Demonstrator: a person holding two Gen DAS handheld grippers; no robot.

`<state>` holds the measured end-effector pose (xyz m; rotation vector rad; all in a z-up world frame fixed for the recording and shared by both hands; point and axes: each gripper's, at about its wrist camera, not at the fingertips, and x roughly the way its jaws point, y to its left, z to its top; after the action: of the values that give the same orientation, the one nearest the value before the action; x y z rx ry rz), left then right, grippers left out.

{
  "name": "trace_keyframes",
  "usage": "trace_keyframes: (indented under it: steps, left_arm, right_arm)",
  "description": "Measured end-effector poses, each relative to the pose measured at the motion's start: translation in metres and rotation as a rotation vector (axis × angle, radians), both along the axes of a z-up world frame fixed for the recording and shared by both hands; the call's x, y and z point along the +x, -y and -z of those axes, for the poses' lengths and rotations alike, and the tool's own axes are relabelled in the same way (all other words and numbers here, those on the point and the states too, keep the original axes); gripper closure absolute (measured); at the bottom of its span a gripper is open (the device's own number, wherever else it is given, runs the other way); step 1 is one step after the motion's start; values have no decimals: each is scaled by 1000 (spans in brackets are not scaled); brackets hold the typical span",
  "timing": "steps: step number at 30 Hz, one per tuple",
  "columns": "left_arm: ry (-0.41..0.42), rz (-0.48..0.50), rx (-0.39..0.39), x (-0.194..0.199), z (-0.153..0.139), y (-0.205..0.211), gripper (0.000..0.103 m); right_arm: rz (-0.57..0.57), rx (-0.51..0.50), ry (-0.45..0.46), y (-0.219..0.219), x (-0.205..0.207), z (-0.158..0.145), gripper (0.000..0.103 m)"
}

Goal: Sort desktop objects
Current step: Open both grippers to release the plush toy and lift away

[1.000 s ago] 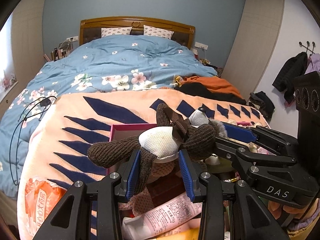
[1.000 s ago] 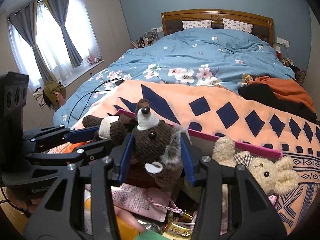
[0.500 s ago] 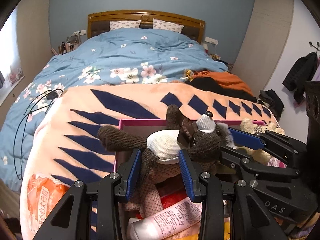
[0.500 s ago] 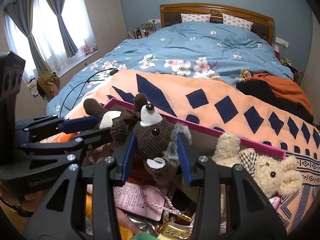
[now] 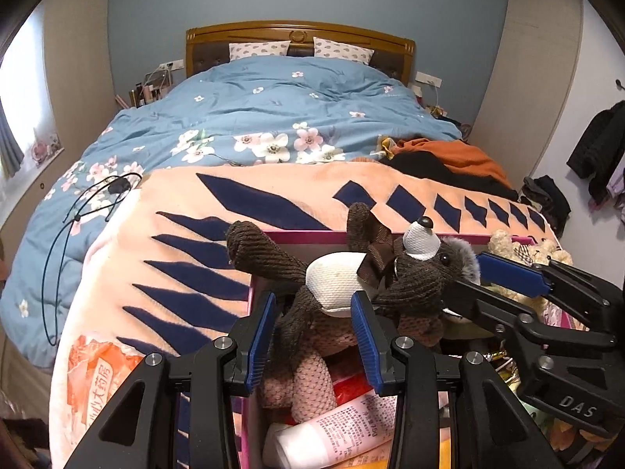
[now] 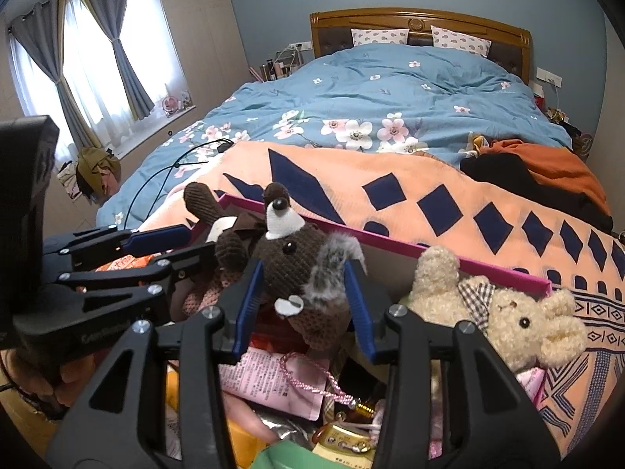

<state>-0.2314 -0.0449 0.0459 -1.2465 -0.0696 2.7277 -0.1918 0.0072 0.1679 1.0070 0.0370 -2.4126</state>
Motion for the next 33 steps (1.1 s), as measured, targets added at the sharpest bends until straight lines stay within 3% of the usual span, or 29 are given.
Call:
trace_keyframes:
  steps: [7,17,21,29,33]
  left_arm:
    - [-18,-17,3,8,-1,4,58]
    - [-126,-48,-29,41,-19,11,51]
    - [-211,-44,-69,73,-32,6,43]
    - [-273,-33,-77,138,-45,9,30]
    - [-289,-46,-96,182,-36,13,21]
  right_arm:
    - [5,-17,-7,-5,7,-4,58]
    - [-13,-48,-31,-9,22,-13,58]
    - [-58,-56,-43,-7,37,-15,58]
    - [-151,-92,-78,-11,90,-24,57]
    - [-235,-118,-76,-14,130,-19,46]
